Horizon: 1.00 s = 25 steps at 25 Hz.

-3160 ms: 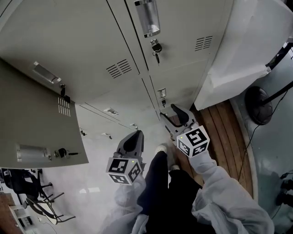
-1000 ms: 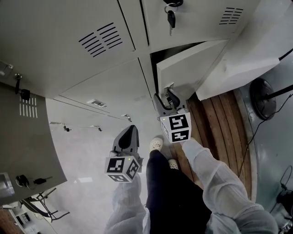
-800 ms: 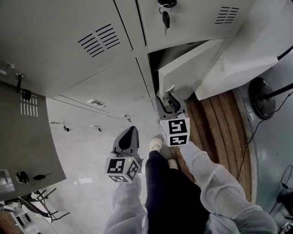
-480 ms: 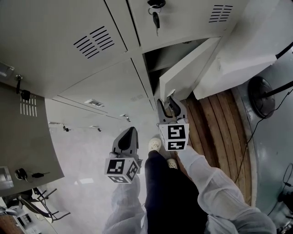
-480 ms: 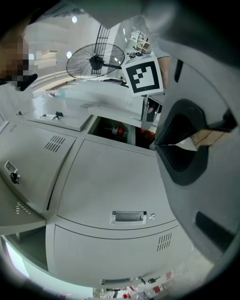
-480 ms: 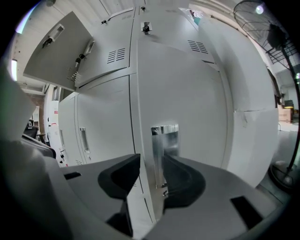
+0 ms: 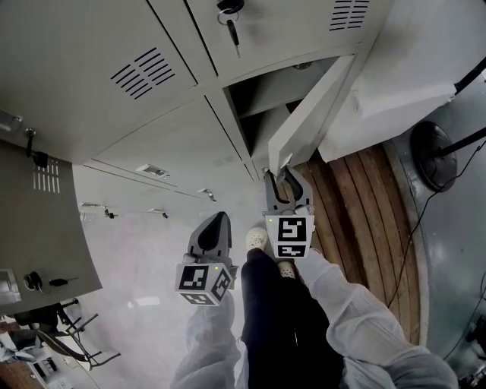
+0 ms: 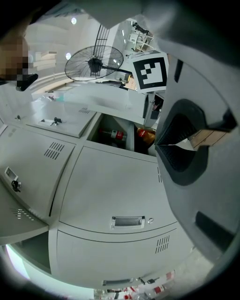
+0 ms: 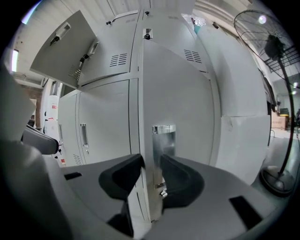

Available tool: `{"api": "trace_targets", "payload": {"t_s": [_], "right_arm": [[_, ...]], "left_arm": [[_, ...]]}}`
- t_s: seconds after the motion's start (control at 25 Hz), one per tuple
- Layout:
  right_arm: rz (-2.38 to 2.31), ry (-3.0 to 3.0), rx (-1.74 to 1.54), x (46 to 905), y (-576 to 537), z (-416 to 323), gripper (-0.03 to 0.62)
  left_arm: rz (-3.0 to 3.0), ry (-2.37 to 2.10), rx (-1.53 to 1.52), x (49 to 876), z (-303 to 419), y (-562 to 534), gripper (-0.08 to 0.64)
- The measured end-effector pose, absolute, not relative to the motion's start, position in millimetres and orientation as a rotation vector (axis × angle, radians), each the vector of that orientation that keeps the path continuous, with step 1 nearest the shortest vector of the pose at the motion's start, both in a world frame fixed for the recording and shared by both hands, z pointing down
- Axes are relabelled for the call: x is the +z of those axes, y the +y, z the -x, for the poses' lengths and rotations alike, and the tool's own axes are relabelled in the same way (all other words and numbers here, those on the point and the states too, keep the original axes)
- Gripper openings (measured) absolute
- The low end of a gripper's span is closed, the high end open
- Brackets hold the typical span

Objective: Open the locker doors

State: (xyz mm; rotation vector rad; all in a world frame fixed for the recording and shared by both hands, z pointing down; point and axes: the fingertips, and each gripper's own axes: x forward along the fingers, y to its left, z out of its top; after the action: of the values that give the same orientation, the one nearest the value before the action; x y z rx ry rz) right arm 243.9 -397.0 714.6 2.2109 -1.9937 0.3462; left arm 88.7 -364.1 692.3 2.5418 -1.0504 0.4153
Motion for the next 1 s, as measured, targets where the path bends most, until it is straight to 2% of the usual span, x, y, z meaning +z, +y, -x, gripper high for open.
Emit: {"api": "trace_targets", "payload": {"t_s": [0.68, 1.0], "right_arm": [[-2.226, -1.944, 0.406, 717.2, -341.0, -273.4, 0.143], [-2.293, -1.86, 0.441, 718.7, -310.0, -296.8, 0.124]], "left_arm": [[-2.534, -0.952, 0.413, 696.9, -125.9, -342.1, 0.009], [-2.551, -0.884, 0.435, 692.1, -140.9, -330.4, 0.009]]}}
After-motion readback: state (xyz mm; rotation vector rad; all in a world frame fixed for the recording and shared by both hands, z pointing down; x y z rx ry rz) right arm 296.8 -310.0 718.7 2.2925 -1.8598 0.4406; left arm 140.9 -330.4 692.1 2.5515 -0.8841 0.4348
